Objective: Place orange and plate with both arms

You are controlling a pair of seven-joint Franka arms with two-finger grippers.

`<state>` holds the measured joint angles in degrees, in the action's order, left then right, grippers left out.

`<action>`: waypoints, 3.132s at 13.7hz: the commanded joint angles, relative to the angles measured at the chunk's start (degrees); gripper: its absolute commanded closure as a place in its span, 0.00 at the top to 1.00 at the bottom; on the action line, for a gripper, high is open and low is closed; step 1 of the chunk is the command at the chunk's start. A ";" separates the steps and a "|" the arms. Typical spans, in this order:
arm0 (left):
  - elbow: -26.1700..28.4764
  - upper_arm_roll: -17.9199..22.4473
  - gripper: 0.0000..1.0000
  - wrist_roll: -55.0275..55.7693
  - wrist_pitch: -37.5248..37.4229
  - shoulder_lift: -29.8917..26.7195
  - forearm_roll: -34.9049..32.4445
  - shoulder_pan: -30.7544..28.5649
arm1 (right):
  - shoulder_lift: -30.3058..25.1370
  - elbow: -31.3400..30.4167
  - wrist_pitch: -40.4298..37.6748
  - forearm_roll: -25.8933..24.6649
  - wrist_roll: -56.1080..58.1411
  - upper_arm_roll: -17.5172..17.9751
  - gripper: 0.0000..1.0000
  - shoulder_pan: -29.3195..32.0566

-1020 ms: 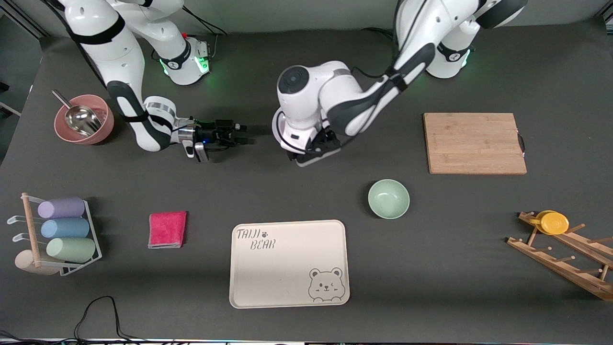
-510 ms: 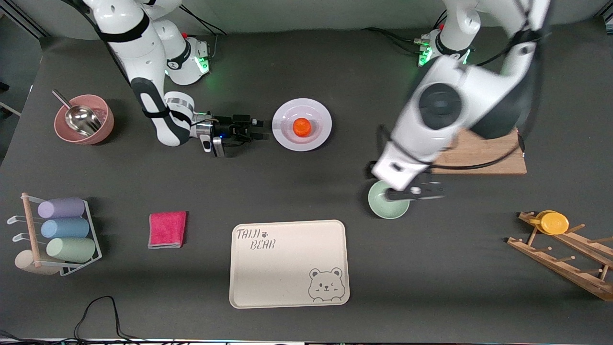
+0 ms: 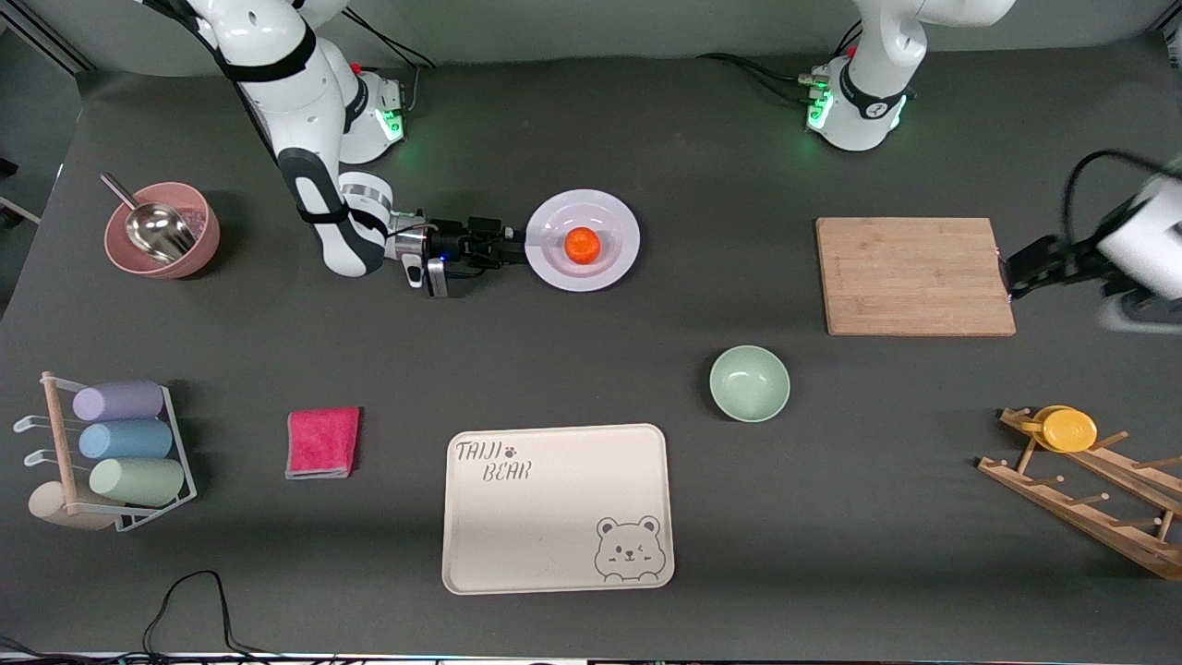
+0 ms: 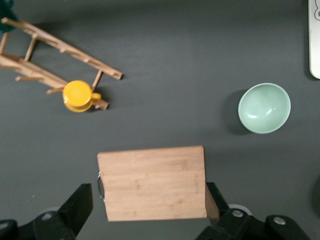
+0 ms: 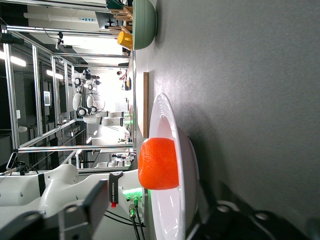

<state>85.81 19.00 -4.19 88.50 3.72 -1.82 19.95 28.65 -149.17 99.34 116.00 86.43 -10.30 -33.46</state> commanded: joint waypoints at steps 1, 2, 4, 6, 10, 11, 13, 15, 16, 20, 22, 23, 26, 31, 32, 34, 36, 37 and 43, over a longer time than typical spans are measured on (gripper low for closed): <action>7.94 0.60 1.00 -0.02 1.75 -6.96 -0.11 1.76 | 0.79 0.10 0.42 1.86 1.90 -0.25 0.35 -0.91; 11.28 0.60 1.00 0.06 3.85 -9.24 -0.11 1.76 | 0.88 0.10 0.33 1.86 1.99 -0.25 0.33 -0.91; 17.96 -0.18 1.00 2.50 7.46 -13.99 -0.20 1.76 | 0.79 0.10 0.33 1.86 1.99 -0.25 0.25 -0.91; 18.43 -1.85 1.00 6.12 6.43 -14.53 -0.29 1.76 | 0.79 0.10 0.33 1.78 2.08 -0.25 0.20 -0.91; 18.34 -2.12 1.00 5.69 5.37 -14.45 -1.87 1.76 | 1.49 0.19 0.42 1.86 2.08 -0.25 0.29 -1.43; 18.34 -2.12 1.00 5.69 5.37 -14.45 -1.87 1.76 | 1.84 0.28 0.50 1.86 2.16 -0.25 0.29 -1.78; 18.34 -2.03 1.00 5.69 5.37 -14.45 -1.87 1.67 | 3.15 0.37 0.86 2.56 5.23 -0.16 0.29 -2.05; 18.34 -2.03 1.00 5.69 4.93 -14.45 -1.78 1.50 | 3.34 0.37 0.86 2.66 5.51 -0.24 0.29 -2.93; 18.34 -2.03 1.00 5.69 4.75 -14.45 -1.87 1.41 | 3.34 0.37 0.86 2.66 5.59 -0.16 0.29 -2.93; 18.34 -1.68 1.00 6.21 4.05 -14.54 -1.78 1.41 | 3.51 0.37 0.94 2.66 5.59 -0.16 0.29 -3.36; 18.34 -1.68 1.00 6.39 4.14 -14.54 -1.87 1.32 | 3.95 0.46 0.94 2.66 5.59 -0.16 0.29 -3.98; 18.34 -1.68 1.00 6.39 4.22 -14.54 -1.87 1.32 | 3.95 0.46 0.94 2.66 5.59 -0.16 0.29 -3.98; 18.34 -1.59 1.00 6.22 3.18 -14.45 -1.87 0.97 | 3.95 0.46 0.94 2.66 5.59 -0.16 0.27 -3.98; 17.99 -1.86 1.00 8.31 1.69 -13.92 -1.52 0.26 | 3.95 0.54 0.94 2.66 7.08 -0.16 0.14 -4.07; 17.99 -2.03 1.00 8.59 1.59 -13.83 -1.61 0.44 | 3.95 0.63 0.94 2.66 7.09 -0.16 0.14 -4.07; 17.99 -2.03 1.00 8.24 1.41 -13.83 -1.78 0.44 | 3.95 0.72 0.94 2.66 7.09 -0.16 0.13 -4.07; 18.16 -1.95 1.00 7.62 1.32 -13.74 -1.78 0.09 | 3.95 0.72 0.94 2.66 7.09 -0.16 0.11 -4.16; 18.08 -1.86 1.00 7.62 1.24 -13.66 -1.78 0.00 | 3.95 0.72 0.94 2.66 7.09 -0.16 0.07 -4.16; 17.20 -1.77 1.00 7.97 -0.17 -14.18 -1.87 -0.52 | 3.95 1.16 0.77 2.66 7.00 -0.07 0.00 -4.51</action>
<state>103.00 17.59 2.90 89.52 -9.19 -2.91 19.65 30.06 -149.14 99.97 116.33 91.33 -10.75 -35.87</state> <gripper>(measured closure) 0.000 0.960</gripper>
